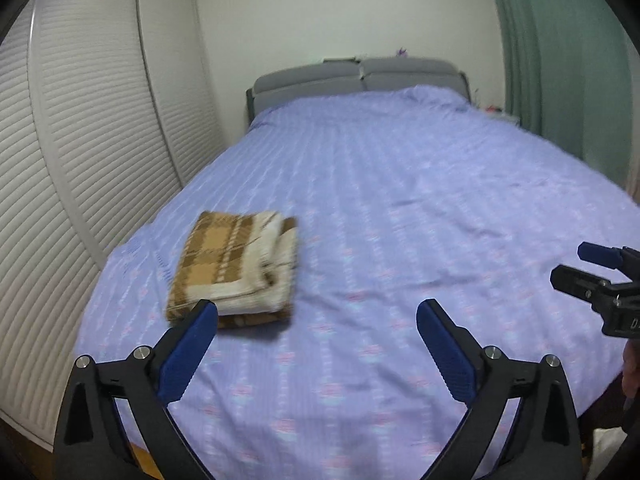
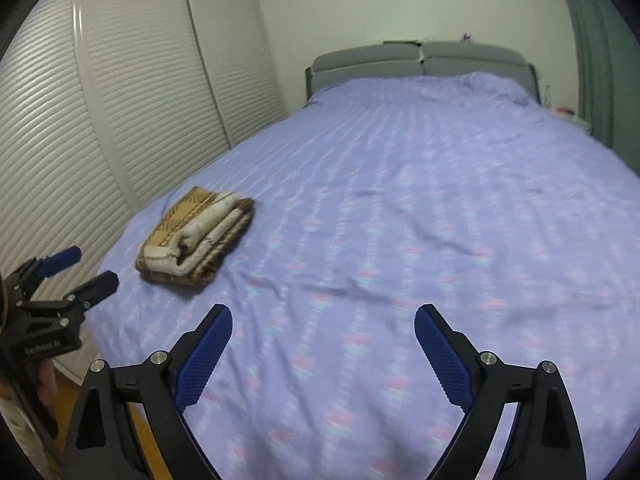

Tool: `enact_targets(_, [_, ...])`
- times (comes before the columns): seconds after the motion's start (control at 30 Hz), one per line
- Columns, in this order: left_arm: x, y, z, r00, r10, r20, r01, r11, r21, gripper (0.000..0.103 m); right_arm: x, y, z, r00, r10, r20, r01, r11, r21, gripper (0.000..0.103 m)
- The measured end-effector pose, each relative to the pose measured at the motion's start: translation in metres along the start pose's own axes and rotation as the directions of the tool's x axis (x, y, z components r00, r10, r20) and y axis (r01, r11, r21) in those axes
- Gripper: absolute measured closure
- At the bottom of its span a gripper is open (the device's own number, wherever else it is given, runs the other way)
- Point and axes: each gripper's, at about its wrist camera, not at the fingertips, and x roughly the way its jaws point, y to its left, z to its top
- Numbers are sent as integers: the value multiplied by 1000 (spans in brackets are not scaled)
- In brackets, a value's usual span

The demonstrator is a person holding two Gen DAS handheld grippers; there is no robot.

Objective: Fold small clothes

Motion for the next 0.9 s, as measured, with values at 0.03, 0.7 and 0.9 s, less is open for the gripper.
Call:
enact_targets(0.03, [-5,-7,1,1000,-7,9,7,1000,-3,1,-12,-7,-2,1000,-17,9,17,1000,-6,9])
enact_targets(0.7, [-100,-154,5,983,-165,79,164,986,10,0,-187,-106,-40,976,-165,141,163,986,30,9])
enact_targets(0.9, [-112,-173,-2,982,-171,83,170,985,22,0,-212,-127,-56,972,-182,151,175,983,59,9])
